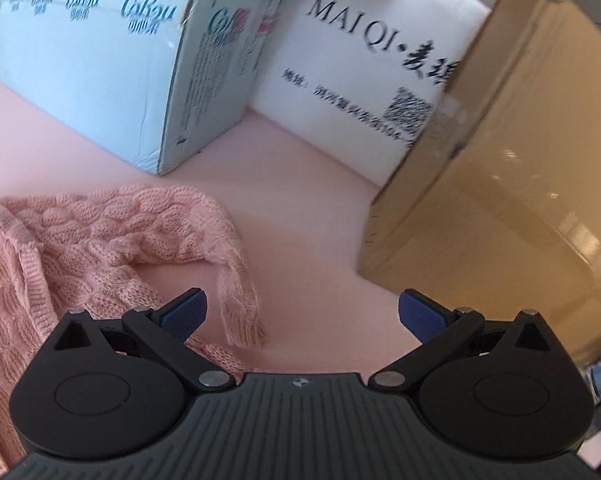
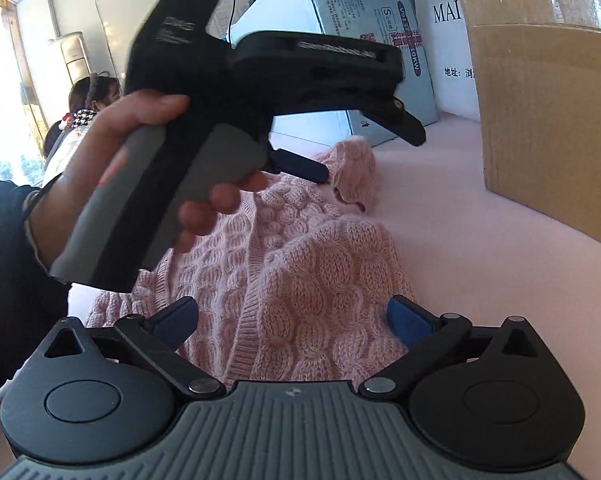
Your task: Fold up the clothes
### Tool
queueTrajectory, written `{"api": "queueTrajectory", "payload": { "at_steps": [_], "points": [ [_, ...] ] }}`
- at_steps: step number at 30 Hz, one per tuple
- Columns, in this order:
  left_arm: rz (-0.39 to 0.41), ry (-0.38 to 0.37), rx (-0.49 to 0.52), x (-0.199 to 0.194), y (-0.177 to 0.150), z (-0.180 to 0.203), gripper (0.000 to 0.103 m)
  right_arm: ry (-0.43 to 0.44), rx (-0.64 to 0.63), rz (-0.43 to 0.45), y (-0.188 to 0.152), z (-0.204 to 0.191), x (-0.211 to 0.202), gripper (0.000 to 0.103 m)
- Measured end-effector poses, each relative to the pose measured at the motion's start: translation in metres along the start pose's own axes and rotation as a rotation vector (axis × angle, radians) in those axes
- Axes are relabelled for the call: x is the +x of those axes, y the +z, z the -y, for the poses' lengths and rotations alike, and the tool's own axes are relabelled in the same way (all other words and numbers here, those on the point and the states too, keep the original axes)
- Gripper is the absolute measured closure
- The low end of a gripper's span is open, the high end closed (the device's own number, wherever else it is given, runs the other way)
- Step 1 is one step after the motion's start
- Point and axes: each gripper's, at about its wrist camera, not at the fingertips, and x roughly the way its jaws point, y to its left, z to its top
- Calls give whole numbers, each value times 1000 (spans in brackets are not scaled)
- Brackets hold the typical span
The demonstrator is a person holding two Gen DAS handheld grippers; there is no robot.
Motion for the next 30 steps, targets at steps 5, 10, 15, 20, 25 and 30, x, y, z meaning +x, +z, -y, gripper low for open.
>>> {"api": "queueTrajectory", "payload": {
  "at_steps": [5, 10, 15, 20, 25, 30],
  "points": [
    [29, 47, 62, 21, -3, 13, 20, -2, 0, -9, -1, -1, -1, 0],
    [58, 30, 45, 20, 1, 11, 71, 5, 9, -4, -1, 0, -1, 0],
    [75, -50, -41, -2, 10, -9, 81, 5, 12, -5, 2, 1, 4, 0],
    [187, -193, -186, -45, 17, -37, 83, 3, 11, -6, 3, 2, 2, 0],
    [290, -160, -77, -97, 7, -45, 84, 2, 10, -7, 3, 4, 2, 0],
    [288, -184, -82, -138, -26, -63, 84, -2, 6, -9, 3, 4, 3, 0]
  ]
}}
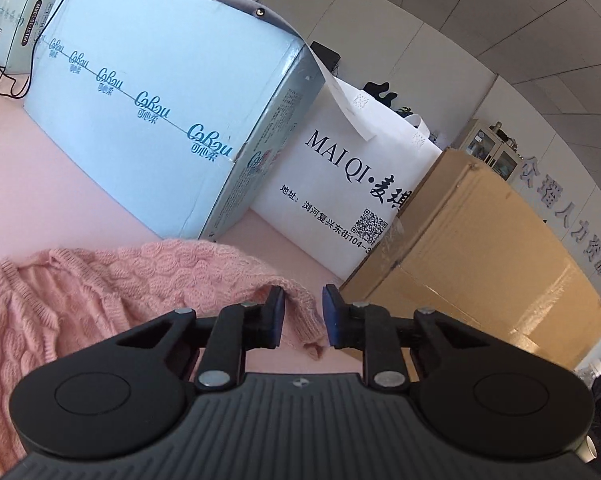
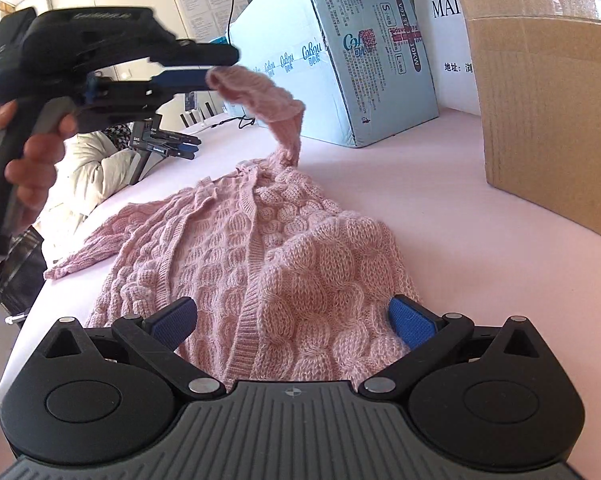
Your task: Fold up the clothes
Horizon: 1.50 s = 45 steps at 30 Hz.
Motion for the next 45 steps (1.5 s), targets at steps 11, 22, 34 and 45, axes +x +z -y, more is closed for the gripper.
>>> {"api": "queueTrajectory", "payload": {
  "at_steps": [11, 22, 34, 45],
  "points": [
    [-26, 53, -10, -51, -47, -41, 84, -7, -6, -3, 0, -1, 0, 0],
    [-58, 51, -28, -6, -26, -46, 17, -5, -4, -4, -1, -1, 1, 0],
    [-225, 367, 700, 103, -67, 59, 17, -1, 1, -4, 0, -1, 1, 0],
    [-224, 298, 946, 72, -98, 44, 31, -5, -9, -11, -1, -3, 1, 0]
  ]
}}
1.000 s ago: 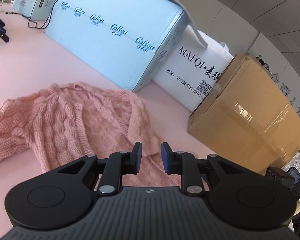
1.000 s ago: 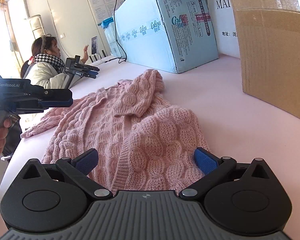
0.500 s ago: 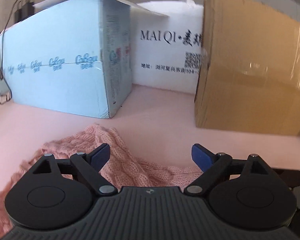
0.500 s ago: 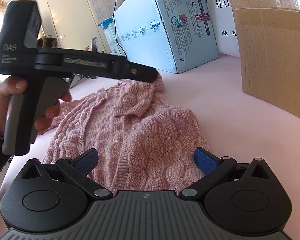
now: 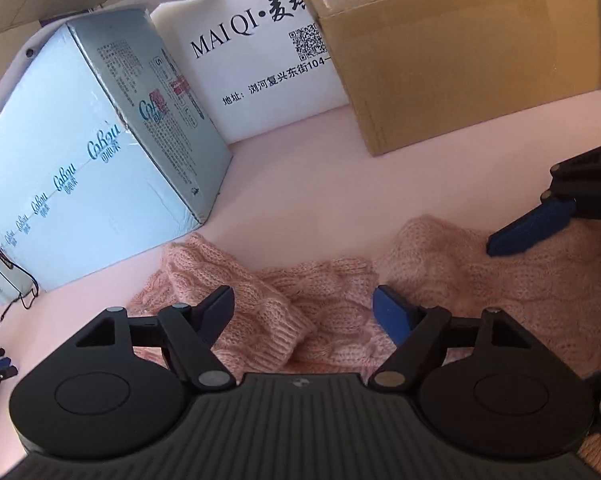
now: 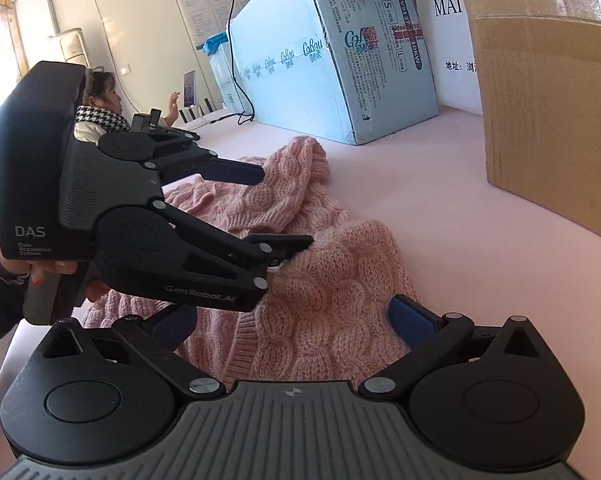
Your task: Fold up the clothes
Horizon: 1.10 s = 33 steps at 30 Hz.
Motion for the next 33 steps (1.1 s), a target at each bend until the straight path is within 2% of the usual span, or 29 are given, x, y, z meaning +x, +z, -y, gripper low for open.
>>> {"api": "queueTrajectory", "payload": {
  "at_steps": [2, 4, 7, 10, 13, 14, 18, 20, 22, 25, 28, 33],
  "points": [
    [5, -14, 14, -5, 0, -3, 33, -2, -3, -2, 0, -1, 0, 0],
    [5, -35, 31, -8, -1, -6, 40, -15, -18, -10, 0, -3, 2, 0],
    [-22, -77, 52, -3, 0, -8, 47, -11, -20, -10, 0, -2, 1, 0],
    [-24, -97, 102, -2, -2, -8, 46, 66, 24, 24, -2, 7, -10, 0],
    [-20, -109, 133, -4, -6, -8, 46, 163, 57, 121, -4, 14, -25, 0],
    [-28, -112, 143, -3, -8, -7, 46, 166, 61, 129, -3, 15, -26, 0],
    [-8, -92, 164, -3, -11, -4, 46, 105, 73, 58, 0, 13, -14, 0],
    [-9, -94, 139, -1, -12, -5, 48, 106, 82, 61, 1, 15, -15, 0],
    [-15, -106, 116, -1, -12, -6, 65, 107, 85, 63, 1, 15, -15, 0],
    [-9, -99, 87, 0, -13, -8, 82, 101, 83, 52, 1, 15, -13, 0],
    [9, -97, 39, 0, -16, -13, 89, 98, 82, 47, 1, 14, -12, 0],
    [39, -80, -70, -6, -18, -25, 93, 91, 82, 41, 0, 14, -11, 0]
  ]
}}
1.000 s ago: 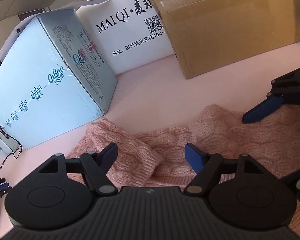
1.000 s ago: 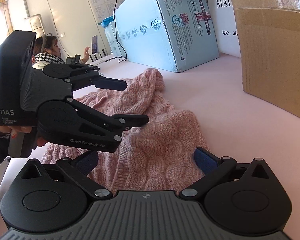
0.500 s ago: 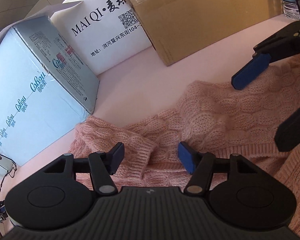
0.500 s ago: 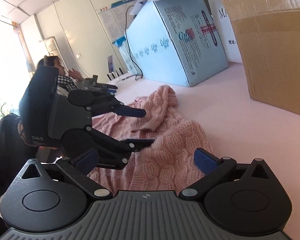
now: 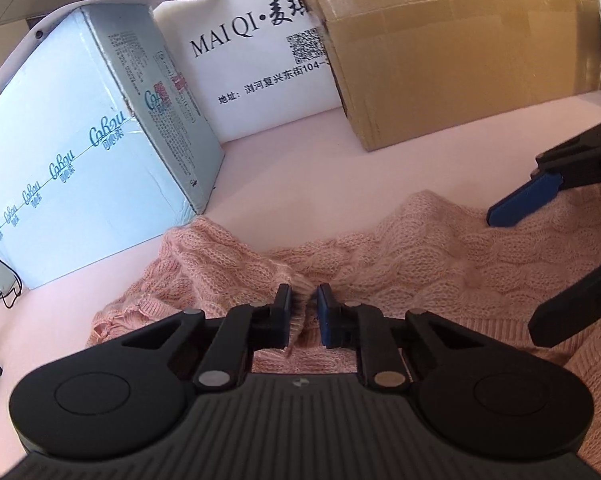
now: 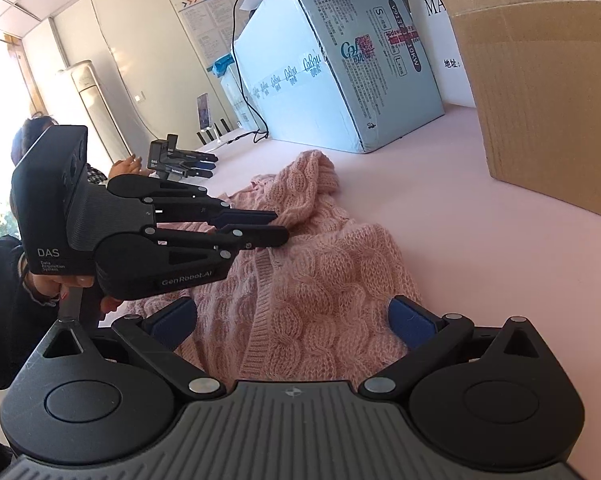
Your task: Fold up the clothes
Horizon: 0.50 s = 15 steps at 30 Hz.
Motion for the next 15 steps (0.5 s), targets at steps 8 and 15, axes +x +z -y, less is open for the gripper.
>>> {"api": "queueTrajectory", "payload": {
  "at_steps": [8, 15],
  "points": [
    [73, -44, -287, -28, 0, -42, 95, -5, -2, -6, -1, 0, 1, 0],
    [212, -35, -677, -82, -31, -95, 95, -9, -6, -11, 0, 0, 1, 0]
  ]
}}
